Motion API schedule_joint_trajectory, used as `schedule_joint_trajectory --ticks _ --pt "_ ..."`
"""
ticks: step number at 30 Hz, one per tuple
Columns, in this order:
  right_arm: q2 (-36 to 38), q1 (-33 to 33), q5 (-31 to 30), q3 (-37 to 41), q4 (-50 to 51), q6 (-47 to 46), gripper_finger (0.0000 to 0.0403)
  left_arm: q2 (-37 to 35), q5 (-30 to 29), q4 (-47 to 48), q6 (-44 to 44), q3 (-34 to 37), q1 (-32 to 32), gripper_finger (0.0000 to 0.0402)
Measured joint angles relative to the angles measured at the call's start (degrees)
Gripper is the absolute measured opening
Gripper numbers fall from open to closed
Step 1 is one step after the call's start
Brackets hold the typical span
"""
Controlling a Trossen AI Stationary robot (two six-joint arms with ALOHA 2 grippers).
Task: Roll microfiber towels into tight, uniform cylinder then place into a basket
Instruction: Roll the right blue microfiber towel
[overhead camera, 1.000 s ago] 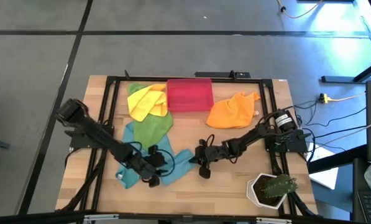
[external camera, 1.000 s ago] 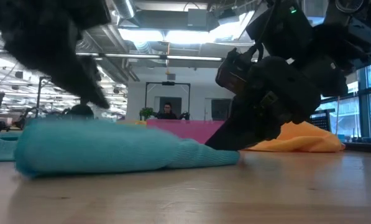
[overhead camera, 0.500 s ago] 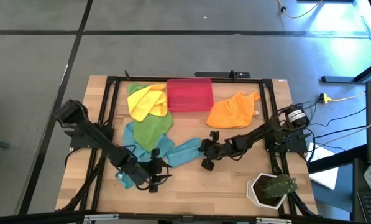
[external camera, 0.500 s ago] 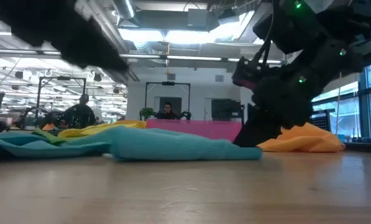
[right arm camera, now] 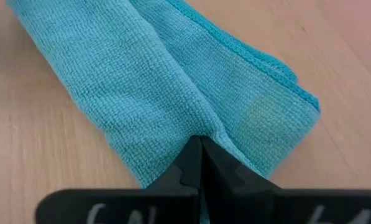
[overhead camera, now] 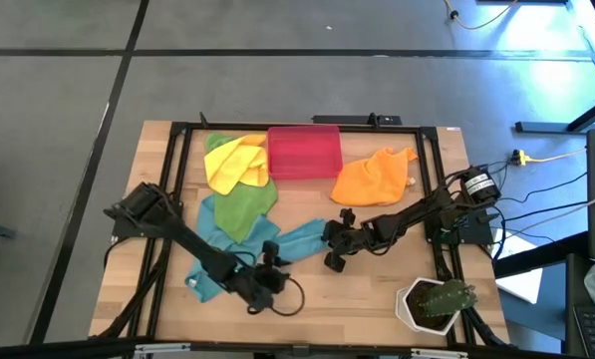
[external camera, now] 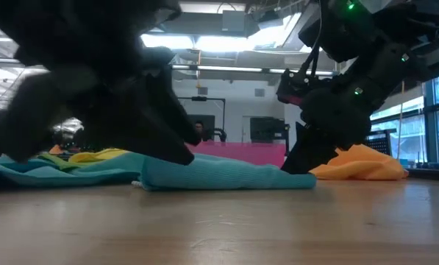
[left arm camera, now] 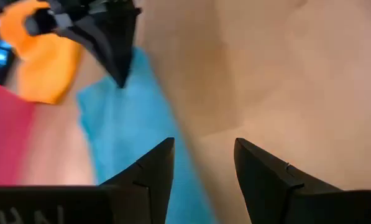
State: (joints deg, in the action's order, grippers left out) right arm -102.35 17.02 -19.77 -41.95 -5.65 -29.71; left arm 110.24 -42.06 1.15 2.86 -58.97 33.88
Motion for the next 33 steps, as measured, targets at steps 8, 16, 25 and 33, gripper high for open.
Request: schedule_joint_trajectory --ticks 8,16,25,33 --pt "0.0 0.0 0.3 0.0 0.1 0.0 0.0009 1.2 2.5 12.4 -1.5 -5.5 -2.2 0.0156" --pt "0.0 0.0 0.4 0.0 0.1 0.0 0.0008 1.2 3.3 17.0 1.5 -5.5 -2.8 0.0156" --pt "0.0 0.0 0.4 0.0 0.2 0.2 0.0009 1.2 4.0 19.4 6.0 -5.5 -3.5 0.0156" --pt "0.0 0.0 0.4 0.0 0.2 0.2 0.0015 1.2 3.9 19.1 10.2 -4.9 -3.6 0.0156"
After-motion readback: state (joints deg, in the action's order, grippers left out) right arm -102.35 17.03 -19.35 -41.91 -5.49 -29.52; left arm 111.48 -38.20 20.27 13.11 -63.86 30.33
